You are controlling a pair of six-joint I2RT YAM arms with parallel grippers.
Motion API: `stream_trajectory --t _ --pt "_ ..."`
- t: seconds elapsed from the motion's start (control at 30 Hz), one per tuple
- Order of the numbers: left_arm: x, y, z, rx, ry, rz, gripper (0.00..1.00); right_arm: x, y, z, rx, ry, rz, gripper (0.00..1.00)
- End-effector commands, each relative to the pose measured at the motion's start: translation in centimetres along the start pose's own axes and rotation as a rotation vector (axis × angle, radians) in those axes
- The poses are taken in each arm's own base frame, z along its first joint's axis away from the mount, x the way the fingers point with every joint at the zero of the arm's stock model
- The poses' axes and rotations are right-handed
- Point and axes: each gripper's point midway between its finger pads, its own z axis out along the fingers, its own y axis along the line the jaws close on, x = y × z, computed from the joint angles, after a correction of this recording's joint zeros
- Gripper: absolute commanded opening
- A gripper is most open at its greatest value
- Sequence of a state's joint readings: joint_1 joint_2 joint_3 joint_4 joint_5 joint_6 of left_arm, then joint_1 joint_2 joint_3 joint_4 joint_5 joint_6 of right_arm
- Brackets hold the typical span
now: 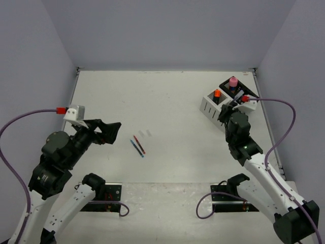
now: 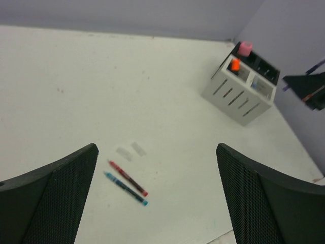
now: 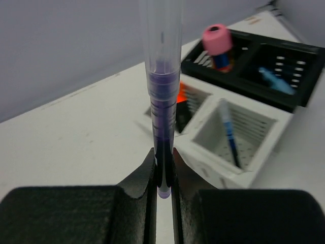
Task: Sort the stationery into containers
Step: Place the pen in the storage box.
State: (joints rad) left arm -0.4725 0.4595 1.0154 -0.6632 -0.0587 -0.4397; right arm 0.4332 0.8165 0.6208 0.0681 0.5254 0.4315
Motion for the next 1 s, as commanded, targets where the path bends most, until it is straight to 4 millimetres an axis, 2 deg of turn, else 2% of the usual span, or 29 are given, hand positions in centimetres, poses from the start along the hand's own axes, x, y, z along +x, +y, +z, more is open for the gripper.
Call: stream_trajectory --t 0.0,0.03,0.07,0.17,0.23,0.33,0.47,0.5,0.63,0.83,0.97 --pt "5.1 1.4 0.9 -0.001 0.156 0.090 1.00 -1.4 -7.0 1.6 0.279 -0.060 0.006 0.00" --pt "5.6 1.6 1.2 0.000 0.164 0.098 1.00 -1.6 -8.1 2.2 0.310 -0.055 0.004 0.00" --pt "6.1 1.4 1.1 0.016 0.181 0.097 1.00 -1.6 -8.4 2.9 0.322 -0.040 -0.007 0.00" --pt "6.1 0.9 1.0 0.047 0.183 0.103 1.00 -1.9 -7.9 3.5 0.280 -0.023 -0.036 0.00" --pt "5.7 0.9 0.8 0.044 0.154 0.090 1.00 -2.6 -8.2 3.7 0.296 -0.035 -0.056 0.00" --pt "5.9 0.9 1.2 0.052 0.117 0.063 1.00 -2.6 -8.4 4.3 0.299 -0.030 -0.060 0.00" --pt "7.8 1.5 1.8 0.045 0.144 0.039 1.00 -1.3 -8.4 6.1 0.302 0.007 -0.099 0.02" --pt "7.9 1.6 1.9 0.042 0.148 0.040 1.00 -1.4 -8.3 6.3 0.302 0.009 -0.096 0.03" --pt "8.1 1.4 2.0 0.055 0.152 0.042 1.00 0.6 -8.4 8.1 0.313 0.072 -0.100 0.05" --pt "8.0 1.2 1.9 0.069 0.143 0.044 1.00 1.6 -8.6 9.5 0.326 0.107 -0.125 0.10" --pt "8.1 1.1 1.9 0.073 0.144 0.046 1.00 2.5 -9.2 9.6 0.347 0.127 -0.133 0.20"
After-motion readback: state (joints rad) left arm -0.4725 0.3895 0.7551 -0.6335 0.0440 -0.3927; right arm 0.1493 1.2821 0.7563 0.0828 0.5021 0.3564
